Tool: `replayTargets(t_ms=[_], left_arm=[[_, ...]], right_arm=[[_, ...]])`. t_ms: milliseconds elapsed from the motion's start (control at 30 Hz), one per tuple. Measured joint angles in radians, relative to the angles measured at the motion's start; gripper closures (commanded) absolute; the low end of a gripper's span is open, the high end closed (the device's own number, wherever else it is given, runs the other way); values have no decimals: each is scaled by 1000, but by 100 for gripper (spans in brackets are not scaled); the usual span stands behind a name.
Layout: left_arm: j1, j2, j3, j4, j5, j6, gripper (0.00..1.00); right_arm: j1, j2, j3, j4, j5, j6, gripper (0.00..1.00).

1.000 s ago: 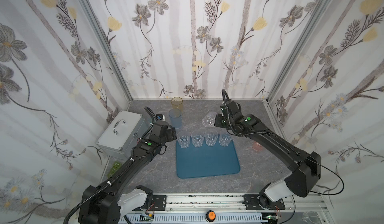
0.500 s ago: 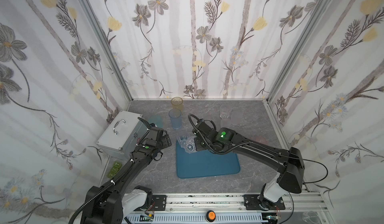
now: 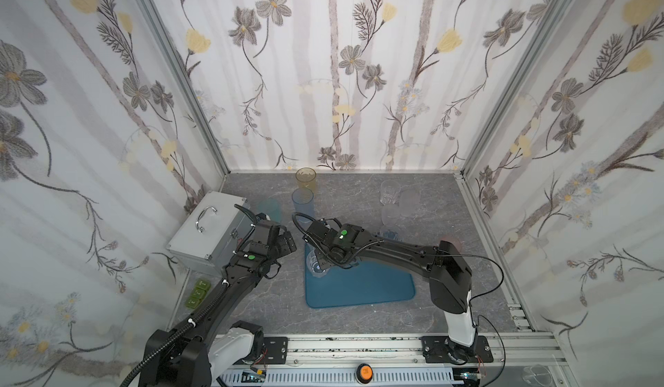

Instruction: Place the glasses into the tray

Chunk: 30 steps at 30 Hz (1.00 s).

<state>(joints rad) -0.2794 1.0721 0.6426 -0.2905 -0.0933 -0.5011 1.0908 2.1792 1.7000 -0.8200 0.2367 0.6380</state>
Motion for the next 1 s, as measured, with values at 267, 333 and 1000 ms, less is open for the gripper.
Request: replayTargets(t_ms=[267, 333, 1000], left_arm=[[0, 6, 1, 6, 1, 0, 13], [0, 5, 1, 8, 1, 0, 13], [-174, 26, 195, 39, -103, 151, 13]], right_arm=[[-11, 55, 50, -28, 5, -22, 93], [-14, 63, 61, -30, 5, -27, 91], [-285, -266, -26, 0, -177, -45, 63]])
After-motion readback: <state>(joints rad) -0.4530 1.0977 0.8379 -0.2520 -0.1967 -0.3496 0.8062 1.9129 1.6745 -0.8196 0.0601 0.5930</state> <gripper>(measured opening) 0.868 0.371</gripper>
